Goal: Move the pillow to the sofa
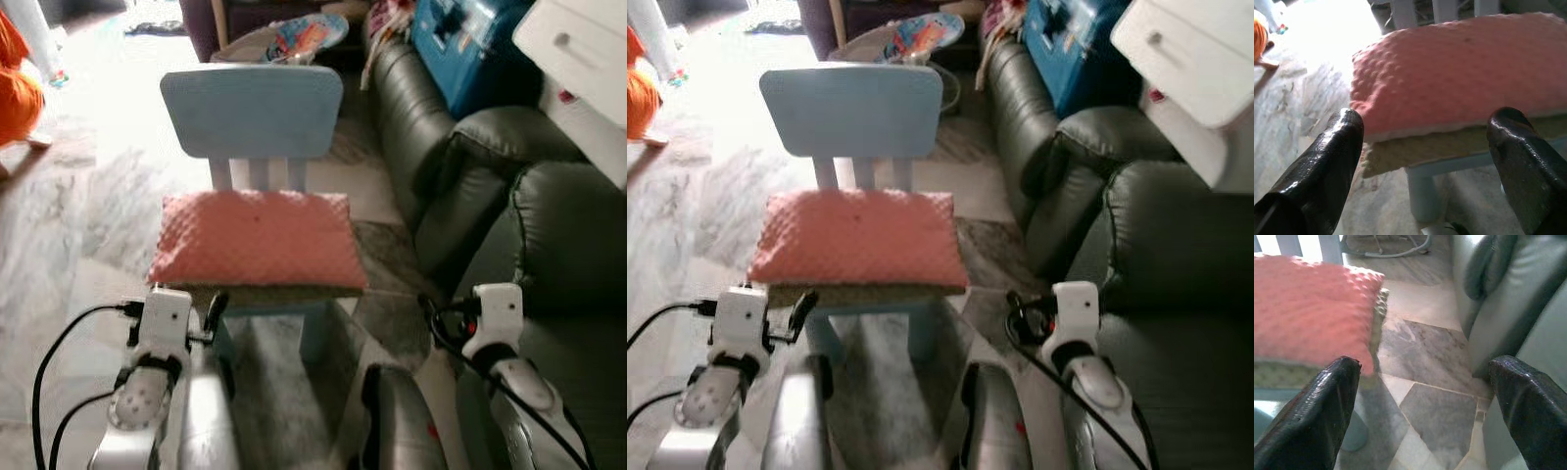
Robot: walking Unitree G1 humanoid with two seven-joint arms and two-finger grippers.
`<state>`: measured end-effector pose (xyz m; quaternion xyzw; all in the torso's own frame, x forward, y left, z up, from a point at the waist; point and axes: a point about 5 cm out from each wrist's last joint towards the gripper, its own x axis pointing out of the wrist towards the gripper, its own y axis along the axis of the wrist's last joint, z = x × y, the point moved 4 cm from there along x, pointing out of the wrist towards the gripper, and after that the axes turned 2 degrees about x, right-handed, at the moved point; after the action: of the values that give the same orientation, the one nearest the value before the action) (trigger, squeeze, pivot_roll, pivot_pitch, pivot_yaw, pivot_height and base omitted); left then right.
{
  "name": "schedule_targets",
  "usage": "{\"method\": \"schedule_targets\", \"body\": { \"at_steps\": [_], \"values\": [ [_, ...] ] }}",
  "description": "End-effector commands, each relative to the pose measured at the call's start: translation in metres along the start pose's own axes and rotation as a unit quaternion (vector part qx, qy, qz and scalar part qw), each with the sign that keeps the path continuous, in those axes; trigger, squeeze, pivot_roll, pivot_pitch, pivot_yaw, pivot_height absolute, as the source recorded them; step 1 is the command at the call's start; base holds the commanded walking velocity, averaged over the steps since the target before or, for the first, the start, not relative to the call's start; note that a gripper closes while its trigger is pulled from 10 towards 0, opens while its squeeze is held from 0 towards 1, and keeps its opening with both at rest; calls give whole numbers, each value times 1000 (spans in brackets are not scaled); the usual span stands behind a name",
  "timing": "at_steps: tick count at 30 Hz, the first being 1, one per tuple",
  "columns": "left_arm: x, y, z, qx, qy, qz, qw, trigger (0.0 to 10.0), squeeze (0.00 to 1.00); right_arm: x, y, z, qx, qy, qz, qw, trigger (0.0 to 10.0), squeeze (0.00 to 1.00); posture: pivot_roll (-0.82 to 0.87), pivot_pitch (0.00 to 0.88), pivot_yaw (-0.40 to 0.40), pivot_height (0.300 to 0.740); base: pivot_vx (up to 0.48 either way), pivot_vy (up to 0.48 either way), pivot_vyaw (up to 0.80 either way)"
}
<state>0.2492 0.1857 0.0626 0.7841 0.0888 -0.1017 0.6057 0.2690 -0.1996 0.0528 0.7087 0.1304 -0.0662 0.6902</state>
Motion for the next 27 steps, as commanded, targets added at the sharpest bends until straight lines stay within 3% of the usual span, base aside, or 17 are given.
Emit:
{"method": "schedule_targets", "body": {
  "at_steps": [1, 11, 22, 27],
  "values": [
    [0, 2, -5, 3, 7, 1, 1000, 10000, 0, 2, 8, -5, -6, 13, 14, 1000, 10000, 0, -11, 35, -75, 500, 394, 0, 0],
    [0, 1, -4, 3, 9, -2, 1000, 10000, 0, 2, 8, -5, -8, 16, 14, 1000, 10000, 0, -12, 40, -74, 500, 321, 211, 238],
    [-1, 1, -7, 16, 22, -6, 1000, 10000, 0, 3, 7, -9, -18, 34, 9, 999, 10000, 0, -11, 50, -75, 500, 0, 52, 0],
    [0, 2, -7, 15, 22, -3, 1000, 10000, 0, 9, 12, -10, -29, 40, 14, 999, 10000, 0, -8, 52, -76, 500, 0, 0, 498]
  ]
}}
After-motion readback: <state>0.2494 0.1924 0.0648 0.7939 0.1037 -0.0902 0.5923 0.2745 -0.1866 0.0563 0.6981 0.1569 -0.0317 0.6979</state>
